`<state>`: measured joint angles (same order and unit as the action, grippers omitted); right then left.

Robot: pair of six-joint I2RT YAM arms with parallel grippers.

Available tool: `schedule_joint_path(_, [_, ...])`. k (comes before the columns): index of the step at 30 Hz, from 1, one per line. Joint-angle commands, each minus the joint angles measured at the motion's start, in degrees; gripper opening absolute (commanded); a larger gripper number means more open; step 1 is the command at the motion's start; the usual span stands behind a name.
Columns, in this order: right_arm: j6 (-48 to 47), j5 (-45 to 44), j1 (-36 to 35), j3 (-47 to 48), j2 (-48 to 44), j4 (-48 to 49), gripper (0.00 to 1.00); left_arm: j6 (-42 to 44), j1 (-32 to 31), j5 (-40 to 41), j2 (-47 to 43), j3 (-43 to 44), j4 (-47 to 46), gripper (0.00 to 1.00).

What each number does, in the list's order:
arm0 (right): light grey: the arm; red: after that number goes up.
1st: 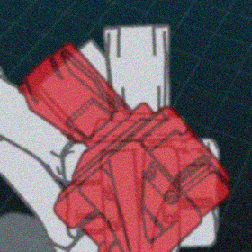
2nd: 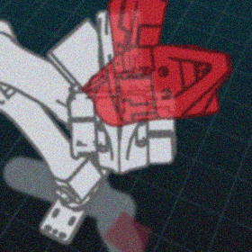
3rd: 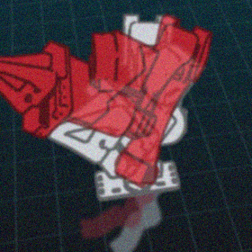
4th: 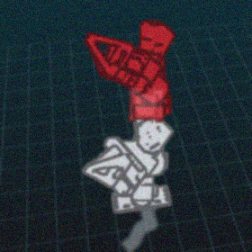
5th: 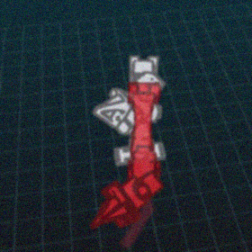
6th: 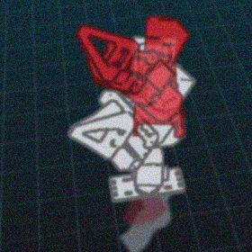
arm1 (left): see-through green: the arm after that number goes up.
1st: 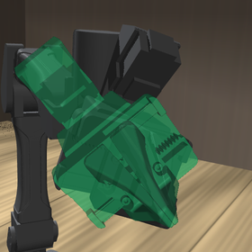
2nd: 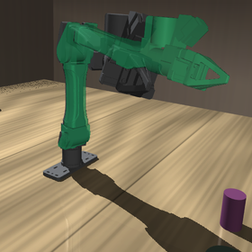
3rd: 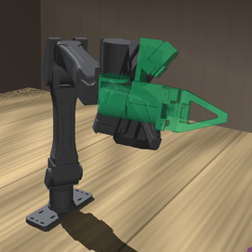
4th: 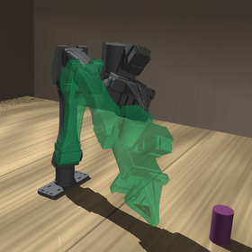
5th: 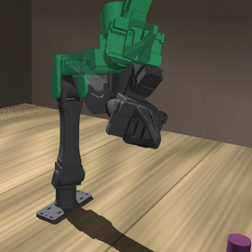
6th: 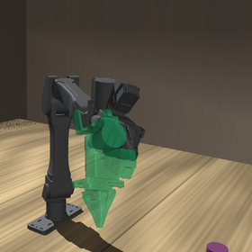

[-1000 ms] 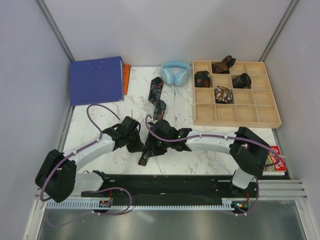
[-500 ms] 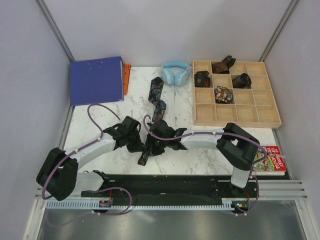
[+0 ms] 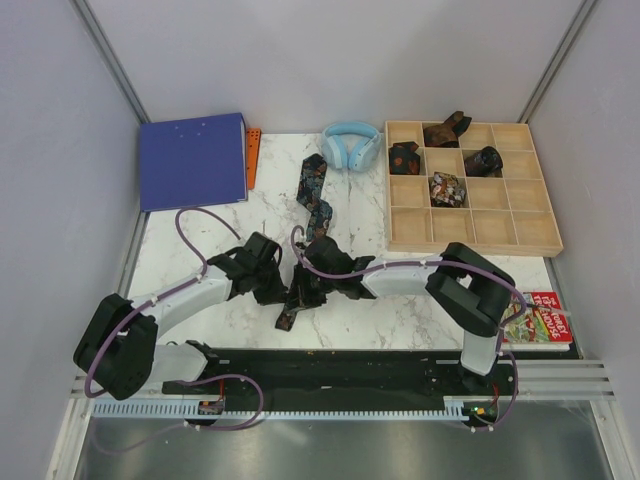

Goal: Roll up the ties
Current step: Roll the tie at the center of the board.

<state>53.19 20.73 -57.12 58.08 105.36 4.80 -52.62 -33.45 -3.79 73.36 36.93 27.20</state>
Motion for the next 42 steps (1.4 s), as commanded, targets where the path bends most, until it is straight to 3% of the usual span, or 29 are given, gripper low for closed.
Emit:
schedule_joint_path(1, [0.1, 0.0, 1.1, -1.1, 1.7, 3.7, 0.09, 1.7, 0.2, 0.8, 0.2, 0.8, -1.2, 0.09])
schedule_joint_path(11, [-0.9, 0.2, 2.5, -3.3, 4.7, 5.7, 0.07, 1.7, 0.2, -0.1, -0.4, 0.9, -1.1, 0.11])
schedule_joint_path(14, [-0.8, 0.6, 2.7, -3.7, 4.9, 6.3, 0.07, 1.8, 0.1, 0.0, -2.4, 0.6, -0.5, 0.42])
schedule_joint_path(15, [-0.8, 0.7, 2.7, -3.7, 4.9, 6.4, 0.07, 1.8, 0.1, 0.2, -3.3, 0.4, -0.4, 0.6])
schedule_joint_path(18, [-0.8, 0.7, 2.7, -3.8, 4.7, 6.4, 0.07, 1.6, 0.1, 1.2, -7.3, -0.3, 1.1, 0.74])
schedule_joint_path(24, [-0.5, 0.7, 2.7, -3.5, 4.5, 6.0, 0.07, 0.1, 0.1, 2.2, -17.8, -1.8, 6.5, 0.71])
schedule_joint_path(29, [0.0, 0.2, 2.7, -3.8, 4.2, 5.7, 0.07, -4.8, 0.1, -0.8, -26.4, -8.6, 7.3, 0.63])
schedule_joint_path(33, [0.2, 0.2, 2.7, -3.9, 4.2, 5.7, 0.06, -9.3, 0.1, -3.5, -32.9, -14.2, 6.6, 0.63])
schedule_joint_path(42, [0.2, 0.3, 2.7, -4.2, 4.2, 5.9, 0.05, -16.7, 0.1, -7.2, -37.7, -23.3, 0.4, 0.61])
